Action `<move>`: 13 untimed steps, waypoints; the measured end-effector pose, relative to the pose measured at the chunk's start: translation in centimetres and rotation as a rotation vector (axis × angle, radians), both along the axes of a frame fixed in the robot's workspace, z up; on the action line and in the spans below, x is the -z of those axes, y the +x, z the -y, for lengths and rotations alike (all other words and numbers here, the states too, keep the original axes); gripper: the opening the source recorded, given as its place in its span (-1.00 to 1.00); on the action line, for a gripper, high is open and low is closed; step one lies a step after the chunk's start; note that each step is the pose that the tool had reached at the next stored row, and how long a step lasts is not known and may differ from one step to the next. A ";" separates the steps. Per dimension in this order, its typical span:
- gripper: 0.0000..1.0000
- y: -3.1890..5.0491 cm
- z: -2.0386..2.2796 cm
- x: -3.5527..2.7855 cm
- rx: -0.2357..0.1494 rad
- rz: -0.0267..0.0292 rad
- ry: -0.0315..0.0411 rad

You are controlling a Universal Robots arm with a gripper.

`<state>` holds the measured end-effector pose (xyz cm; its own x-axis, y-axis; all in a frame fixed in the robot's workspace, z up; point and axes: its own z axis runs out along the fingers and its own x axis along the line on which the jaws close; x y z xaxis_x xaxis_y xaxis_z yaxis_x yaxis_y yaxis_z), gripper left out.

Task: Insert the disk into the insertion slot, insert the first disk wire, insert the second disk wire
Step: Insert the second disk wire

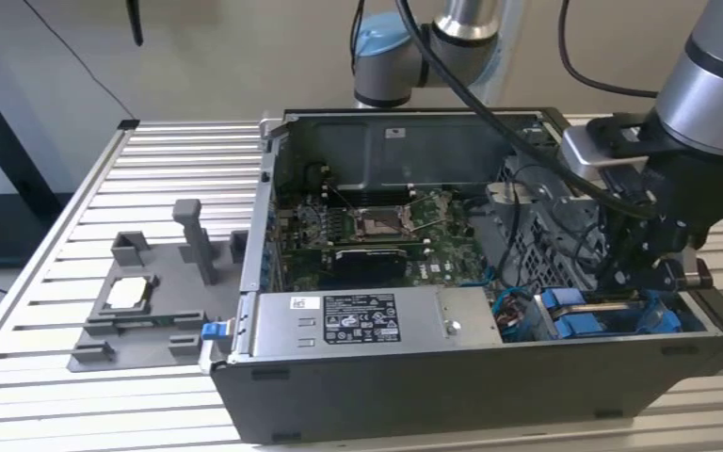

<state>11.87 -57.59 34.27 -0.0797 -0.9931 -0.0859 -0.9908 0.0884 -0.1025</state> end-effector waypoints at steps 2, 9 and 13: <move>-0.68 0.00 0.00 0.05 -0.003 0.0002 0.0000; -0.68 0.00 0.00 0.18 -0.015 0.0013 0.0000; -0.68 0.08 -0.01 0.21 -0.025 0.0013 0.0002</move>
